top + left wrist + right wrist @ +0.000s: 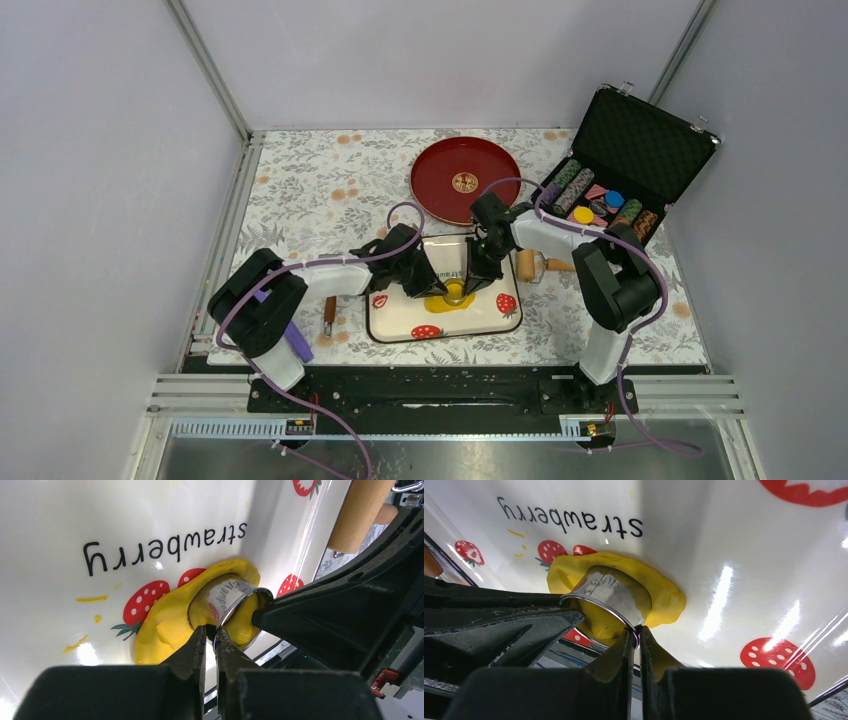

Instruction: Roll out the dumpling wrappers from the dough

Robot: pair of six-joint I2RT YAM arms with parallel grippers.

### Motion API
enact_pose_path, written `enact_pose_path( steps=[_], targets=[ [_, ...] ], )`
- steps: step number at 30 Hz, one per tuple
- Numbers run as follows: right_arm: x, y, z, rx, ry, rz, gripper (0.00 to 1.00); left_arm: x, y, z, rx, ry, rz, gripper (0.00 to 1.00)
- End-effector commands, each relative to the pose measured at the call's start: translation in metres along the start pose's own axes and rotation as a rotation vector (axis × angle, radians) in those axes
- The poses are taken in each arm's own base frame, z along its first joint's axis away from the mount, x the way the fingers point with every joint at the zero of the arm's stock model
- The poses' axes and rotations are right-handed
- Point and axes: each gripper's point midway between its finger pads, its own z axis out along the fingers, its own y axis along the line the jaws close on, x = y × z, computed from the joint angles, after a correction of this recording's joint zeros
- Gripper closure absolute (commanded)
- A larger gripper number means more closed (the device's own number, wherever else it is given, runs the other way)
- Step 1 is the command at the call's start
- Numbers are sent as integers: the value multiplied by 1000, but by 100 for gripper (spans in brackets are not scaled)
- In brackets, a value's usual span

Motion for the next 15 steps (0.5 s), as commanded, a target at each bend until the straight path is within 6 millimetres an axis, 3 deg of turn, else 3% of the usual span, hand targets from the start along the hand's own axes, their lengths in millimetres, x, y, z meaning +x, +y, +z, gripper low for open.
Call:
enact_pose_path(
  steps=[1,7,15],
  targets=[
    [25,-15,19,82,78,-39,100,46,141,20,-461,59,-57,100],
    [24,-10,17,76,74,-44,100,44,135,16,-441,49,-42,100],
    [22,1,5,62,62,-59,90,20,93,3,-386,6,19,100]
  ],
)
